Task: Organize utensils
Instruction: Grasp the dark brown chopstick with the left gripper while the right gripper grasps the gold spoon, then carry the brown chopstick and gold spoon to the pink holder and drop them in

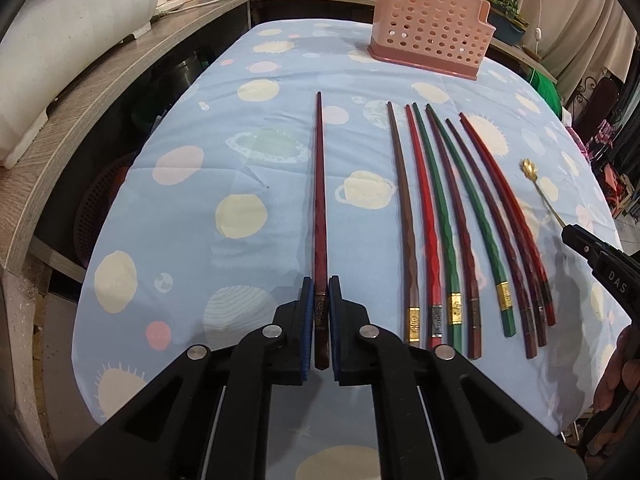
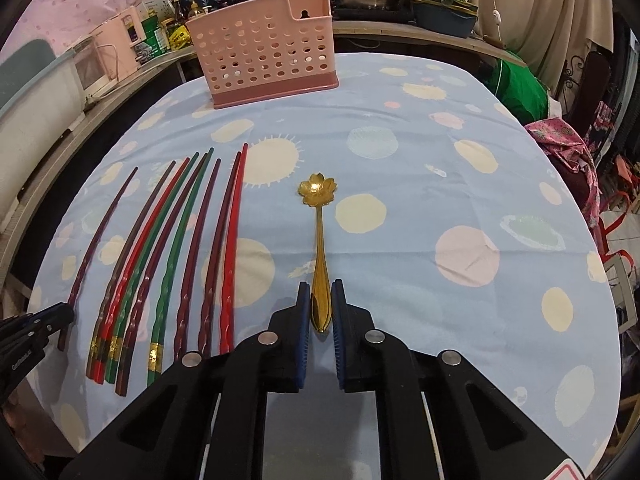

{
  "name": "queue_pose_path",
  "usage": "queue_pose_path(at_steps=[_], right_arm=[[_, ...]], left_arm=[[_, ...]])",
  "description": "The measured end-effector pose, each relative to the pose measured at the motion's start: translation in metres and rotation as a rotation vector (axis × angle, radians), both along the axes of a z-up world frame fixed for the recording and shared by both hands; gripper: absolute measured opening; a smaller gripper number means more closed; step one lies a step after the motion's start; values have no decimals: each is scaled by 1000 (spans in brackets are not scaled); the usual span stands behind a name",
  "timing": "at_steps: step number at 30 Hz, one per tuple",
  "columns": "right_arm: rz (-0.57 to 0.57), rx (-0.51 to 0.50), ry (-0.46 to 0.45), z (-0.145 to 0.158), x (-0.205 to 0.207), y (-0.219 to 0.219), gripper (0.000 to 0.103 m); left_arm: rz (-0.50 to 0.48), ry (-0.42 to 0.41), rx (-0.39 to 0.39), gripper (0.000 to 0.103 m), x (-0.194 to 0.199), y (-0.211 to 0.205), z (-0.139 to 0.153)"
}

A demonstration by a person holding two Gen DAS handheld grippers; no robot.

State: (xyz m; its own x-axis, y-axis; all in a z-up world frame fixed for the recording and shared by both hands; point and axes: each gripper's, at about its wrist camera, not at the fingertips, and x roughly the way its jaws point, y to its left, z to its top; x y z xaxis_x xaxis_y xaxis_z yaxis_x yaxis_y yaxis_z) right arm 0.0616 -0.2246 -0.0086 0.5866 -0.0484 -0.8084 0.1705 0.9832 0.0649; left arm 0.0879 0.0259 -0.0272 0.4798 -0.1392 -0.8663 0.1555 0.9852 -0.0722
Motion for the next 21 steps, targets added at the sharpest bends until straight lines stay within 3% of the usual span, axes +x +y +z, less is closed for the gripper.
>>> queue_pose_path(at_steps=[7,10,21], right_arm=[[-16,12,-74,31,-11,-6,9],[-21,20,-104,43,-12,-10,2],[-1,24,-175,81,5,-17,2]], left_arm=[[3,-56,-31,7,-4,2,33],[5,-86,-43,7,-3,2,48],[22,-165,-67,7,21,7,95]])
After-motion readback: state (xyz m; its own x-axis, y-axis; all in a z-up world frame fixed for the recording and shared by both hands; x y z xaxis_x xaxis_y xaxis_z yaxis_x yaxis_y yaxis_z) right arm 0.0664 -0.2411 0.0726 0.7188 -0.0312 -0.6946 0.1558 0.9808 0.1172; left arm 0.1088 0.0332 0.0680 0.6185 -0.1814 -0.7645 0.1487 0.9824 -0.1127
